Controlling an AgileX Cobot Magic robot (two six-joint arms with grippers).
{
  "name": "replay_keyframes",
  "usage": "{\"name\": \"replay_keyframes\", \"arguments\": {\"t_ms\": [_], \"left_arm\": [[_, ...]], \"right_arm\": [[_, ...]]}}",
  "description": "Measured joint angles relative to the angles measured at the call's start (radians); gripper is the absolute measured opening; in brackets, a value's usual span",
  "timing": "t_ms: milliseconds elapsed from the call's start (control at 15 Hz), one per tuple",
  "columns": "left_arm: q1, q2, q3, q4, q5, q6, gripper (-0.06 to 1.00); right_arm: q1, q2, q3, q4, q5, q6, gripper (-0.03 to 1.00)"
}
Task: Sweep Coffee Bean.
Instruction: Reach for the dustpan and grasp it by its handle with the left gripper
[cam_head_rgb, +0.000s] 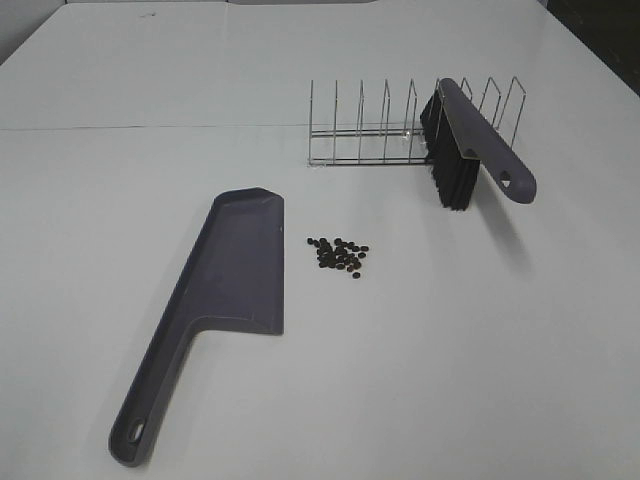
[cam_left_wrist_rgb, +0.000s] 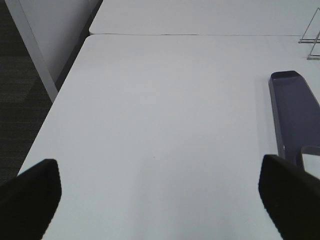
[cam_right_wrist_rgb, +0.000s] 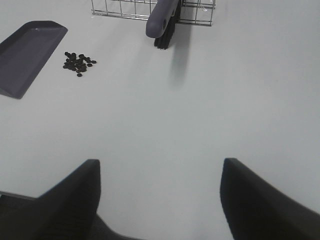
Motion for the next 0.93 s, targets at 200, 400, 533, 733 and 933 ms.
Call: {"name": "replay_keyframes", "arguments": {"t_ms": [200,400,533,733,933], "left_arm": [[0.0,0.0,0.0,0.0,0.0,0.001,0.99],[0.0,0.0,0.0,0.0,0.0,0.001,0.99],[0.0,0.0,0.0,0.0,0.0,0.001,0.99],[0.0,0.0,0.0,0.0,0.0,0.001,0.99],[0.0,0.0,0.0,0.0,0.0,0.001,0.99]], "right_arm": [[0.0,0.0,0.0,0.0,-0.001,0.0,0.56],[0.0,0.0,0.0,0.0,-0.001,0.0,0.56],[-0.095,-0.002,0.0,0.001,-0.001,0.0,0.56],[-0.121,-0.002,0.0,0.001,-0.001,0.0,0.56],[-0.121,-0.002,0.0,0.001,-0.001,0.0,0.56]]}}
